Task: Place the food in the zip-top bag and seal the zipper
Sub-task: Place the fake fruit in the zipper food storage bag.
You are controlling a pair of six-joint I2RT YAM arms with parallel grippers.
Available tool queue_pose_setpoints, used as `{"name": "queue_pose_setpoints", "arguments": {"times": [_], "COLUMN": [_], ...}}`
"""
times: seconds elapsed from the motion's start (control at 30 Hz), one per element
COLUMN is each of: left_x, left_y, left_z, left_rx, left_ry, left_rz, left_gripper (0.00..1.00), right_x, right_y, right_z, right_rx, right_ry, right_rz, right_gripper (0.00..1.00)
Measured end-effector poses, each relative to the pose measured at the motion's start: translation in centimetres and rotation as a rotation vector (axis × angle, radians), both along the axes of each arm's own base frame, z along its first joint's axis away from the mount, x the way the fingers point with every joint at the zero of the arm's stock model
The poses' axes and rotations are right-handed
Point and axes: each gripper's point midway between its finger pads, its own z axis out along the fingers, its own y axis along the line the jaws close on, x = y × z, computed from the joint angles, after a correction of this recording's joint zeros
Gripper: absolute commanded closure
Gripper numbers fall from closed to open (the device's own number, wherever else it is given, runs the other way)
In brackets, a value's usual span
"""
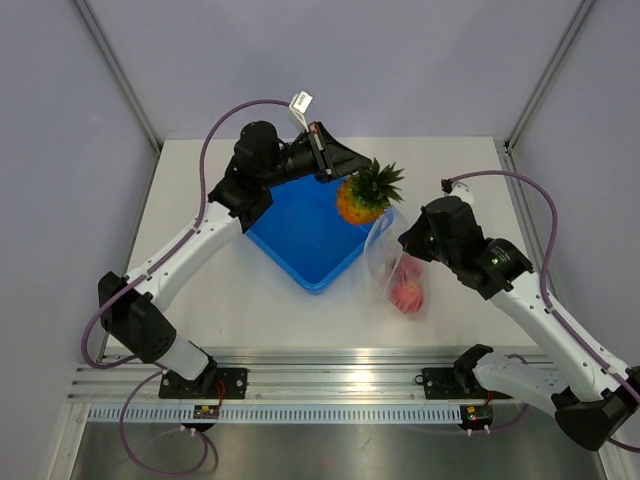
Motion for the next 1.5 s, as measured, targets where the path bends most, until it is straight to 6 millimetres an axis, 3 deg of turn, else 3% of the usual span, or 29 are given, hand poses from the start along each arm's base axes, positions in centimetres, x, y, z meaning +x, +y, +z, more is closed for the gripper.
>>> {"name": "queue_pose_setpoints", "arguments": {"times": [0.37,0.57,0.67,0.87,1.5], "left_x": [-4.1,-6.2,-7.1,-6.1,-5.3], "left_y": [-2.4,-3.6,-4.3,-5.3,-6.3], "left_z": [2.5,2.2,0.8,-1.8,-5.0], "left_rx": [-0.180,-0.203,-0.205,-0.183,-0.166], "left_ry": [0.022,0.035,0.065,0.132,0.180], "left_rz": [-0.136,-0.202,-0.236,-0.238,-0.238], "left_gripper": [1.00,1.00,1.00,1.00,1.00], "right_x": [-0.6,-1.2,-1.7,-2.0,-2.4], "right_y": [-0.3,-0.6,-0.9,-1.1,-1.2], "right_z": [1.7,2.2,2.4,2.4,-0.4], "right_rx": [0.065,0.132,0.163,0.181,0.227], "right_ry": [-0.045,-0.096,-0.119,-0.126,-0.106], "right_rz": [-0.019,-0.034,-0.040,-0.049,-0.079], "right_gripper": [1.00,1.00,1.00,1.00,1.00]}}
